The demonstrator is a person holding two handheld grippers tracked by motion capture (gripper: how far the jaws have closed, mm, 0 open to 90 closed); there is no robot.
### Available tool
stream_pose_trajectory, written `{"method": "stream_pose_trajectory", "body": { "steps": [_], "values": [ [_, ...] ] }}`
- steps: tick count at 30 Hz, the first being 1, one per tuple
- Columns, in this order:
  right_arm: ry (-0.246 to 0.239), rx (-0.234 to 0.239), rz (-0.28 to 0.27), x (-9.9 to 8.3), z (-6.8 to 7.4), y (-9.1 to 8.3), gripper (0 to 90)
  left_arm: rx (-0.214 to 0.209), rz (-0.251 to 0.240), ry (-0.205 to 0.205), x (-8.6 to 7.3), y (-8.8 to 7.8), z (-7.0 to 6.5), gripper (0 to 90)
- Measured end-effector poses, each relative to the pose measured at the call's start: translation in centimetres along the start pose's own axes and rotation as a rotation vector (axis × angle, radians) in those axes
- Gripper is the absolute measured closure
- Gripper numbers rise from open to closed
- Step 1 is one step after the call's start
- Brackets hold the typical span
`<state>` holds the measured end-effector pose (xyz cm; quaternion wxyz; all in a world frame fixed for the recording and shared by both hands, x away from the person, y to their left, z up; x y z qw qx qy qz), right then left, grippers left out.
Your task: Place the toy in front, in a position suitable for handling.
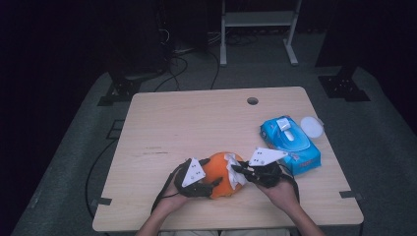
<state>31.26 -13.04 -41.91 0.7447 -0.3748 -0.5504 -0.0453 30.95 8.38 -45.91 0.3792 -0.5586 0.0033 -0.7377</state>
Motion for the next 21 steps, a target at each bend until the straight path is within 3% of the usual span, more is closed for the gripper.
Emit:
{"method": "stream_pose_trajectory", "body": {
  "steps": [2, 6, 10, 12, 14, 16, 19, 21],
  "values": [
    [0.052, -0.034, 0.009, -0.6, -1.9, -0.3, 82.4, -0.002, -0.001, -0.036, -0.5, 0.0, 0.4, 28.7],
    [0.110, -0.035, 0.011, -1.0, -2.8, -0.4, 82.4, -0.003, -0.003, -0.042, -0.7, 0.2, 0.6, 28.7],
    [0.054, 0.007, -0.008, -0.4, -0.6, 0.2, 82.4, 0.002, 0.001, -0.039, -0.7, 0.3, 0.5, 28.8],
    [-0.003, 0.004, 0.004, -0.1, 0.7, 0.7, 82.4, 0.004, 0.007, -0.034, -0.7, 0.2, 0.4, 28.8],
    [-0.010, -0.003, 0.011, -0.1, 0.6, 0.8, 82.4, 0.000, 0.000, -0.033, -0.7, 0.1, 0.4, 29.4],
    [0.031, 0.000, 0.006, -0.2, -0.4, 0.4, 82.5, 0.002, -0.002, -0.029, -0.7, 0.1, 0.3, 29.4],
    [0.090, -0.063, 0.017, -0.9, -2.5, 0.0, 82.5, 0.003, -0.006, -0.018, -0.5, 0.2, 0.1, 29.5],
    [0.142, -0.059, 0.027, -1.3, -3.6, -0.1, 82.5, 0.003, -0.007, -0.012, -0.4, 0.3, 0.0, 29.5]
  ]
}}
Point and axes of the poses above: each handheld gripper's, and its own axes: y roughly forward along the jaws, x roughly out of its top, z roughly to its left, the point moved 3 cm from there along y, roughly forward along the jaws, and after that the axes turned 13 degrees about y, right-handed, at the moved point
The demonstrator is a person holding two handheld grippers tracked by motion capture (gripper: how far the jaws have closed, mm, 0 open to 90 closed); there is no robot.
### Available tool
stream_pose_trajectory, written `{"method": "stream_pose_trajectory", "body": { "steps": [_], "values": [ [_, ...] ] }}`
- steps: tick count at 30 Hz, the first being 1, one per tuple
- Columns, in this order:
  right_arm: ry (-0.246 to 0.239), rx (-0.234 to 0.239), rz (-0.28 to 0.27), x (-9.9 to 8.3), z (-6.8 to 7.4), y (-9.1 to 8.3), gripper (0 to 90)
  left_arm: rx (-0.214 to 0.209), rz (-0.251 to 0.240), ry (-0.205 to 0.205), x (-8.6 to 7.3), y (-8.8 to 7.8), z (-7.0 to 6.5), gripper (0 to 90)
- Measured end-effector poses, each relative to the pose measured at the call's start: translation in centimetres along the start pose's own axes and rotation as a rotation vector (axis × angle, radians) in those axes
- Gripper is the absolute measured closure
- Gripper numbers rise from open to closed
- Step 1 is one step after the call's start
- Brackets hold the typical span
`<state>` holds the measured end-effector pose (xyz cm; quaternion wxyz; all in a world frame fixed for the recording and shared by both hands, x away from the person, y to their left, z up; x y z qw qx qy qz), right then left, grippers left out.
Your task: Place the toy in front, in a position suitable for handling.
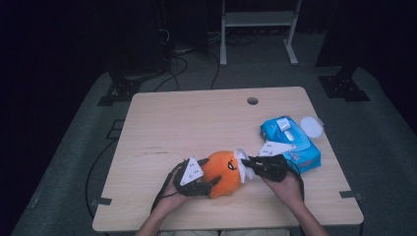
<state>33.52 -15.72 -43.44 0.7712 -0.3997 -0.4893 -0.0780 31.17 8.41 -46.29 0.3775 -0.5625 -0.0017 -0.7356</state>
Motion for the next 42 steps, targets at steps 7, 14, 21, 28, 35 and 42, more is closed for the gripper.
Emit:
{"method": "stream_pose_trajectory", "body": {
  "steps": [7, 14, 21, 28, 35, 42],
  "values": [
    [0.000, -0.067, 0.031, 0.1, -0.5, 0.1, 82.4, -0.001, 0.002, 0.019, 0.3, 0.0, -0.4, 30.5],
    [-0.005, -0.021, -0.014, 0.7, 1.0, -0.1, 82.4, -0.011, -0.002, 0.035, 0.4, -0.1, -0.9, 30.5],
    [0.010, 0.005, -0.014, 0.7, 0.8, -0.2, 82.3, -0.004, -0.005, 0.055, 0.6, 0.0, -1.2, 30.7],
    [0.034, 0.056, -0.029, 0.8, 1.4, -0.4, 82.3, -0.004, -0.010, 0.076, 1.0, 0.0, -1.7, 29.9],
    [0.014, 0.054, -0.031, 0.9, 1.9, 0.0, 82.2, -0.006, -0.021, 0.086, 1.2, 0.1, -2.0, 30.4],
    [0.032, 0.004, -0.028, 0.6, 0.8, 0.1, 82.2, -0.014, -0.016, 0.107, 1.5, 0.3, -2.3, 30.2]
  ]
}}
Point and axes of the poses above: each handheld gripper's, and its own axes: y roughly forward along the jaws, x roughly out of its top, z roughly to its left, the point moved 3 cm from there along y, roughly forward along the jaws, and after that the axes turned 13 degrees about y, right-handed, at the moved point
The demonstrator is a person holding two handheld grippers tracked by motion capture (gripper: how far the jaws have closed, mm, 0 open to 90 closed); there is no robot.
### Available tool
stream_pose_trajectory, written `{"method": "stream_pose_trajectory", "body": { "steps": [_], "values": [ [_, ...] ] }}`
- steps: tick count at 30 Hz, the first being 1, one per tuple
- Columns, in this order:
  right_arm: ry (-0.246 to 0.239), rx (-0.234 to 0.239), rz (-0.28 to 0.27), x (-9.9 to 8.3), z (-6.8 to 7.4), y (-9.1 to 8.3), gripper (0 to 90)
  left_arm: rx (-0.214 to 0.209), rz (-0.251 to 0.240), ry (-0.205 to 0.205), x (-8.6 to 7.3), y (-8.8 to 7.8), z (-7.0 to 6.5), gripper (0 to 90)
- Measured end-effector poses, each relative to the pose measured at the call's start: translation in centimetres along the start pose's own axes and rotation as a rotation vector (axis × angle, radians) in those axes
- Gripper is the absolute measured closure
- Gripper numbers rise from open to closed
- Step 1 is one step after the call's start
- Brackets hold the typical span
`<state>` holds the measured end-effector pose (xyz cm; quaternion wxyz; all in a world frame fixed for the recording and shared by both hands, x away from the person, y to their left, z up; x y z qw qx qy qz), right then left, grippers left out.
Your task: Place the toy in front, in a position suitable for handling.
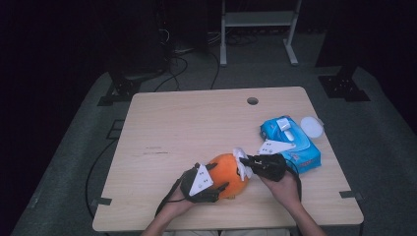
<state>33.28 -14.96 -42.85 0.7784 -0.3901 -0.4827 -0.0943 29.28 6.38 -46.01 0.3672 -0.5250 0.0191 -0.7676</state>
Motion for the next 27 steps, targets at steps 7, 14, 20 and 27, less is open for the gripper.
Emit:
{"method": "stream_pose_trajectory", "body": {
  "steps": [7, 14, 20, 27],
  "values": [
    [-0.038, 0.041, 0.000, 0.0, 1.3, 0.3, 82.2, -0.024, -0.029, -0.051, 0.1, -0.4, 0.5, 27.2],
    [-0.093, 0.053, -0.002, -0.4, 1.8, 0.0, 82.3, -0.041, -0.008, -0.237, -1.1, -0.8, 2.4, 8.0],
    [-0.107, 0.063, -0.009, -0.3, 2.5, 0.0, 82.3, -0.080, 0.015, -0.235, -1.1, -0.6, 2.0, 28.6],
    [-0.040, 0.057, -0.023, 0.1, 1.2, -0.5, 82.4, -0.044, 0.007, -0.117, 0.0, -0.8, 1.3, 38.6]
  ]
}}
Point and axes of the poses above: each handheld gripper's, and its own axes: y roughly forward along the jaws, x roughly out of its top, z roughly to its left, the point moved 3 cm from there along y, roughly forward along the jaws, and after that the axes turned 13 degrees about y, right-handed, at the moved point
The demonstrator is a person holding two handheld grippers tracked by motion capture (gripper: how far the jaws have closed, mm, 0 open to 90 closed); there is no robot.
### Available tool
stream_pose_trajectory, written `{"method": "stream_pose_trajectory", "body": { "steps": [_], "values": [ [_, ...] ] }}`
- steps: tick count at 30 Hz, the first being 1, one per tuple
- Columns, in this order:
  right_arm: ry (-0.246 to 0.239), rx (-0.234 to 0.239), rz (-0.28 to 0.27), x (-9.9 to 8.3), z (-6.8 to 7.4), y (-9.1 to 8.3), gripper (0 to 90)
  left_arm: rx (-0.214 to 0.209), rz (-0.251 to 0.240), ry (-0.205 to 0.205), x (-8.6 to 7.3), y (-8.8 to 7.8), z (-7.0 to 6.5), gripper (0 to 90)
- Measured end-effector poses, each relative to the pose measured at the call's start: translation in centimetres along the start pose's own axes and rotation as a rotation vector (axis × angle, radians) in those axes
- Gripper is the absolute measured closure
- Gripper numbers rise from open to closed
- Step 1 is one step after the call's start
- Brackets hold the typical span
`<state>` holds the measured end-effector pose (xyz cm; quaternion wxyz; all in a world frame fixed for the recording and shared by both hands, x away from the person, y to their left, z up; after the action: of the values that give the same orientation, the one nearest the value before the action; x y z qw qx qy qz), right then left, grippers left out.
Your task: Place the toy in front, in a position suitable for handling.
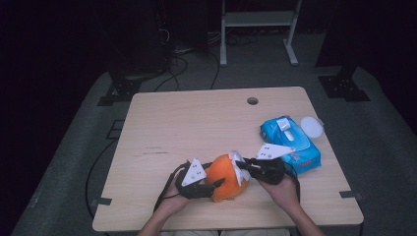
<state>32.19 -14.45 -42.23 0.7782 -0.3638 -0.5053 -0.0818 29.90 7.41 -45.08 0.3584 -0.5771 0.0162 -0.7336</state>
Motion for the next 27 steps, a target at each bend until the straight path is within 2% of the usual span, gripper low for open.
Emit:
{"method": "stream_pose_trajectory", "body": {
  "steps": [2, 4, 5, 7, 9, 11, 12, 13, 16, 17, 19, 20, 21, 23, 24, 27],
  "values": [
    [0.017, -0.040, -0.003, -0.1, -0.9, -0.1, 82.4, 0.003, 0.002, 0.026, 0.2, 0.1, -0.3, 38.4],
    [0.057, -0.040, 0.005, -0.2, -1.5, -0.2, 82.4, 0.004, -0.003, 0.037, 0.3, 0.2, -0.5, 38.1],
    [0.058, -0.041, 0.006, -0.2, -1.6, -0.2, 82.4, 0.004, -0.004, 0.041, 0.4, 0.2, -0.6, 38.0],
    [0.041, -0.046, 0.009, -0.2, -1.2, -0.1, 82.3, 0.001, -0.001, 0.046, 0.3, 0.2, -0.6, 37.9],
    [0.018, -0.021, -0.002, 0.0, -0.5, -0.1, 82.3, -0.002, -0.006, 0.046, 0.2, 0.1, -0.7, 37.4],
    [-0.005, -0.021, 0.000, 0.0, 0.0, 0.0, 82.3, -0.012, 0.000, 0.034, 0.1, -0.1, -0.4, 34.7],
    [0.002, -0.012, 0.004, 0.0, -0.1, 0.0, 82.3, -0.016, -0.003, 0.003, 0.1, -0.2, 0.0, 24.1],
    [0.002, -0.012, 0.004, 0.0, -0.1, 0.0, 82.3, -0.018, -0.008, -0.019, 0.0, -0.2, 0.2, 24.1],
    [-0.002, -0.010, 0.011, -0.2, -0.1, 0.1, 82.3, -0.025, -0.002, -0.104, -0.5, -0.2, 1.0, 14.7],
    [-0.002, -0.004, 0.013, -0.2, 0.0, 0.1, 82.3, -0.037, 0.000, -0.144, -0.7, -0.1, 1.3, 10.7],
    [0.001, 0.003, 0.016, -0.3, -0.1, 0.1, 82.3, -0.077, -0.006, -0.222, -1.3, 0.1, 1.6, 10.2],
    [0.002, 0.002, 0.015, -0.3, -0.1, 0.1, 82.3, -0.101, -0.008, -0.246, -1.4, 0.3, 1.6, 11.7],
    [0.005, 0.003, 0.015, -0.3, 0.0, 0.2, 82.3, -0.107, -0.016, -0.250, -1.5, 0.4, 1.5, 18.1],
    [0.001, -0.009, 0.012, -0.2, 0.0, 0.3, 82.4, -0.079, -0.009, -0.203, -1.2, 0.3, 1.2, 30.1],
    [0.002, -0.013, 0.009, -0.2, 0.0, 0.3, 82.4, -0.055, -0.007, -0.161, -0.9, 0.2, 1.0, 33.8],
    [0.022, -0.015, -0.006, 0.1, 0.0, 0.1, 82.4, 0.054, -0.022, -0.033, 0.0, -0.1, 0.4, 39.7]
  ]
}}
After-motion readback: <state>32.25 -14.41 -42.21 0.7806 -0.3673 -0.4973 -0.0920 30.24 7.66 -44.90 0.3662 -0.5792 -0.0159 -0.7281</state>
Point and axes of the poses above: each handheld gripper's, and its own axes: y roughly forward along the jaws, x roughly out of its top, z roughly to its left, the point moved 3 cm from there along y, roughly forward along the jaws, and after that the axes turned 13 degrees about y, right-handed, at the moved point
